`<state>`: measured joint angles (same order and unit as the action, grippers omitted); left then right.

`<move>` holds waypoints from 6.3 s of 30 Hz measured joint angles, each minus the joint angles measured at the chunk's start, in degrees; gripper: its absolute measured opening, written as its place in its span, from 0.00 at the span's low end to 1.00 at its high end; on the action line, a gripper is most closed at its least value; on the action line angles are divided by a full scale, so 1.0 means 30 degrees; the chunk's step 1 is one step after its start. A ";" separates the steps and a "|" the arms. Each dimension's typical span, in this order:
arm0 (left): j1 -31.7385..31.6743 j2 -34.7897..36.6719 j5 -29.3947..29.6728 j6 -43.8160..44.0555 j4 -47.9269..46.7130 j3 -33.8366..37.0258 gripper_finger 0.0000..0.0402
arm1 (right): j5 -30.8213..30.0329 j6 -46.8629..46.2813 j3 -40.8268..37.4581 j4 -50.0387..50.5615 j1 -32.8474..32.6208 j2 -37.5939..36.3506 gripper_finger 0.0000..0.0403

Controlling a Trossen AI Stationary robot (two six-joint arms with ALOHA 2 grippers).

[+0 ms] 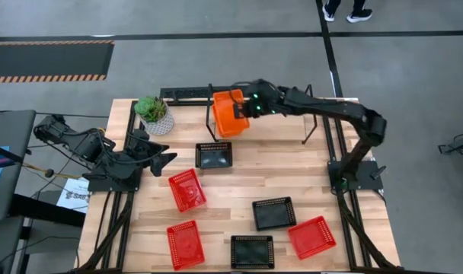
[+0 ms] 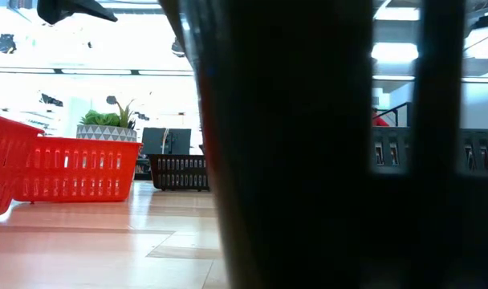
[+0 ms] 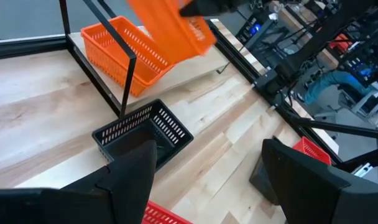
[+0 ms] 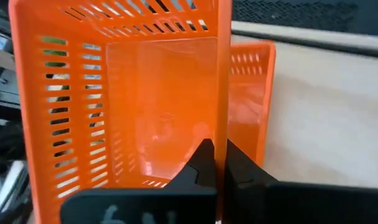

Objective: Stack baskets on shelf by color
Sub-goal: Stack the orange bin on top of the orange stacked bins on the shelf, then put the middle black bin on the shelf

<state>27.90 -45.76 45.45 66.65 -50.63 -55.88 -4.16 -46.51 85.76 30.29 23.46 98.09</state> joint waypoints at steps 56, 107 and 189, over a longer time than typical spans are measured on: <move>0.0007 -0.0004 0.0437 0.0150 -0.0022 0.0000 0.69 | 0.0496 0.5872 0.3533 0.4391 0.1143 0.4572 0.53; 0.0004 0.0000 0.0488 0.0379 -0.0022 0.0000 0.69 | -0.1010 -0.1828 0.2957 0.4049 0.0671 0.5789 0.05; 0.0004 -0.0007 -0.1384 0.0506 -0.1053 0.0007 0.69 | 0.3874 0.5520 -1.0745 0.2768 -1.3004 -0.2298 0.55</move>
<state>27.91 -45.78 41.30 68.17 -53.79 -55.86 7.46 -29.95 53.52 38.59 -15.55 91.20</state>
